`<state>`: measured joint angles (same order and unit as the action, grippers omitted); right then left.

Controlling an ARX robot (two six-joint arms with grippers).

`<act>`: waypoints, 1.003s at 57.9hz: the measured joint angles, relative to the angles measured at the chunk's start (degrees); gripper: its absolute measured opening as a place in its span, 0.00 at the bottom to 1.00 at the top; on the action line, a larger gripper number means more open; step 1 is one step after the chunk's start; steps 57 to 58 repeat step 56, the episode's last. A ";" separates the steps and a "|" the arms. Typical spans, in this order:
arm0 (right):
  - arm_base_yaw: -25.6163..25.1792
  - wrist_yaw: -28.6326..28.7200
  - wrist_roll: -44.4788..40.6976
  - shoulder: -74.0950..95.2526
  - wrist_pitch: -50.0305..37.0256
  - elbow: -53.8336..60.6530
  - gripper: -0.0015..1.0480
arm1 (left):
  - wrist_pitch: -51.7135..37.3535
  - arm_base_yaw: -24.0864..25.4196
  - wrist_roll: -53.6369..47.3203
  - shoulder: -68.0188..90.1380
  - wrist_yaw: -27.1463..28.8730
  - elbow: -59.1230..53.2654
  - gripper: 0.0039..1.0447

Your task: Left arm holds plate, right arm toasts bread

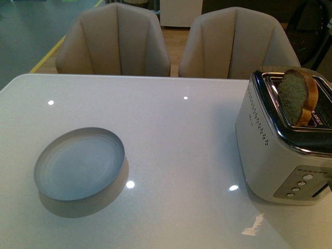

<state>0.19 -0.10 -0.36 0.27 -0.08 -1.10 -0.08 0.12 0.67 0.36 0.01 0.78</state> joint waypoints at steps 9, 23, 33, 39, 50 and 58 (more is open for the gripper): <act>0.00 0.00 0.00 0.00 0.00 0.00 0.91 | 0.00 0.00 0.00 0.00 0.00 0.00 0.03; 0.00 0.00 0.00 0.00 0.00 0.00 0.91 | 0.00 0.00 0.00 0.00 0.00 0.00 0.42; 0.00 0.00 0.00 0.00 0.00 0.00 0.91 | 0.00 0.00 -0.02 0.00 0.00 0.00 0.73; 0.00 0.00 0.00 0.00 0.00 0.00 0.91 | 0.00 0.00 -0.02 0.00 0.00 0.00 0.91; 0.00 0.00 0.00 0.00 0.00 0.00 0.91 | 0.00 0.00 -0.11 0.00 0.00 0.00 0.93; 0.00 0.00 0.00 0.00 0.00 0.00 0.91 | 0.00 0.00 -0.11 0.00 0.00 0.00 0.93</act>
